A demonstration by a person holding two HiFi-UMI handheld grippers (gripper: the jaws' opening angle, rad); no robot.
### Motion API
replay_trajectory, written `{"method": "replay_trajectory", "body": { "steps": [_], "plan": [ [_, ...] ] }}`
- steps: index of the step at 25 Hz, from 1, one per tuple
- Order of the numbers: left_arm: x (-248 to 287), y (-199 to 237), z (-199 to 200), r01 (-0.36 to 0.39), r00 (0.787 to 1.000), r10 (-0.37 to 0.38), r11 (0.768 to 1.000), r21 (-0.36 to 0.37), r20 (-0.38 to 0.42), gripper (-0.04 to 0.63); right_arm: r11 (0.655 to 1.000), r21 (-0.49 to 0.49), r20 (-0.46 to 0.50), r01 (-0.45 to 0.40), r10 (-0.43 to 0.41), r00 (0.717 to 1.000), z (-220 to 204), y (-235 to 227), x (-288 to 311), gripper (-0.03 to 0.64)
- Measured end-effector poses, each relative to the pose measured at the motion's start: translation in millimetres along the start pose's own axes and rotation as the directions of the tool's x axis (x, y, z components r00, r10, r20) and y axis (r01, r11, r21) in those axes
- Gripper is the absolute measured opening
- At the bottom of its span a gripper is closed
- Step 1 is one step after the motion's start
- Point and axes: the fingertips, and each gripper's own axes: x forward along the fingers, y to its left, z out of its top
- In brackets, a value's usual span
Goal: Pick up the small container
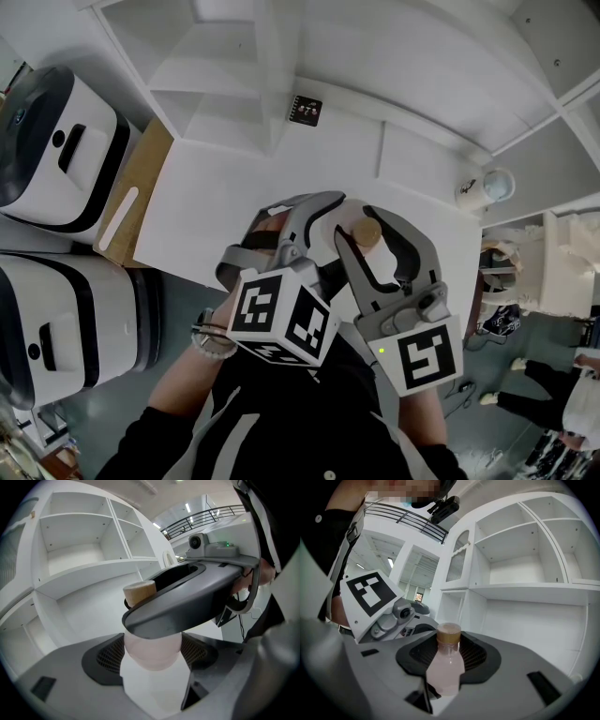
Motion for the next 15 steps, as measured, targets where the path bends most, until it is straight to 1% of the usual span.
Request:
{"method": "replay_trajectory", "body": {
  "steps": [15],
  "plan": [
    [-1.2,-1.8,1.3,0.004,1.000,-0.004,1.000,0.004,0.003,0.374,1.000,-0.003,0.003,0.003,-0.003,1.000,0.8,1.1,-1.3,0.146]
  ]
}}
